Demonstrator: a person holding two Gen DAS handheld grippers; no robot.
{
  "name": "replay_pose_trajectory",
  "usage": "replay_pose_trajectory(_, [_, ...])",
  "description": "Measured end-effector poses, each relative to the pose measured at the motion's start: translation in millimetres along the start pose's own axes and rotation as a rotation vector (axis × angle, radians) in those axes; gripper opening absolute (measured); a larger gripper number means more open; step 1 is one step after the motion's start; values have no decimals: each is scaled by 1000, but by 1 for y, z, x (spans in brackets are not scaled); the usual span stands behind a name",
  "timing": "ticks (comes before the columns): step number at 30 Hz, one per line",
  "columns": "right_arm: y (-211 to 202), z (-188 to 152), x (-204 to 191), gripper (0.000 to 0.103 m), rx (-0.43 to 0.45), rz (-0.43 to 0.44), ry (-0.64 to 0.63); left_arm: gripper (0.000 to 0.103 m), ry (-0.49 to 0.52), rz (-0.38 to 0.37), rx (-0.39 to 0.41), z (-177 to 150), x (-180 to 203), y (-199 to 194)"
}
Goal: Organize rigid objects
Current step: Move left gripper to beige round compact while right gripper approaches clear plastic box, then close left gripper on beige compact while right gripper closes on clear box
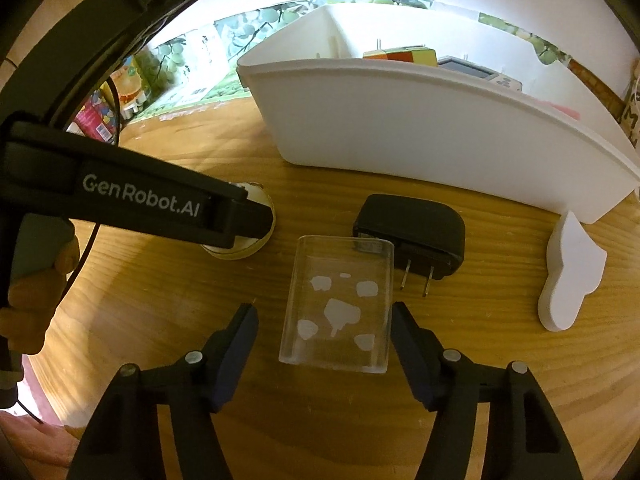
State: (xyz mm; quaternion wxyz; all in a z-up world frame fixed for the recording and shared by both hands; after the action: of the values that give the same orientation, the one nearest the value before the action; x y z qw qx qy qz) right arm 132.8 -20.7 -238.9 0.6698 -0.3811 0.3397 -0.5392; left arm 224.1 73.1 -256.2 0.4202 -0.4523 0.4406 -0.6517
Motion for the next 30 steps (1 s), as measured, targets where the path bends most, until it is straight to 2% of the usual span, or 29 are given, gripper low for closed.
replay_pose_trajectory(7, [3,2,-3,57,12,-5,-22,70,21,-9,9,3,7,2])
replay_pose_trajectory(10, [3,2,-5,50,16,-3,-30,63,32,-20,16,5,13,4])
replay_pose_trajectory(13, [2,2,-7,50,12,4,-38,53,43,-34,19,7,19,4])
replay_pose_trajectory(20, [1,1,-13,50,1,8,-33,52,46,-53,24,7,24,4])
replay_pose_trajectory(30, [-16,-14,-23,50,16,-26,-44,50,51,-70,26,-19,18,-6])
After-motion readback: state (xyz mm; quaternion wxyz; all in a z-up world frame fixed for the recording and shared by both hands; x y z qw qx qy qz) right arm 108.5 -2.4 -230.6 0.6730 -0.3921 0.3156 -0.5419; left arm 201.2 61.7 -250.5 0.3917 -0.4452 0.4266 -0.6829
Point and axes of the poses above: each gripper's, at about its wrist camera, not at the fingertips, and y roughly the way its jaws point, x to its right, z to its top, the point moved 4 cm from there along y, roughly the way its jaws point, and after that the axes turned 4 degrees about -z, right-handed, at the moved point
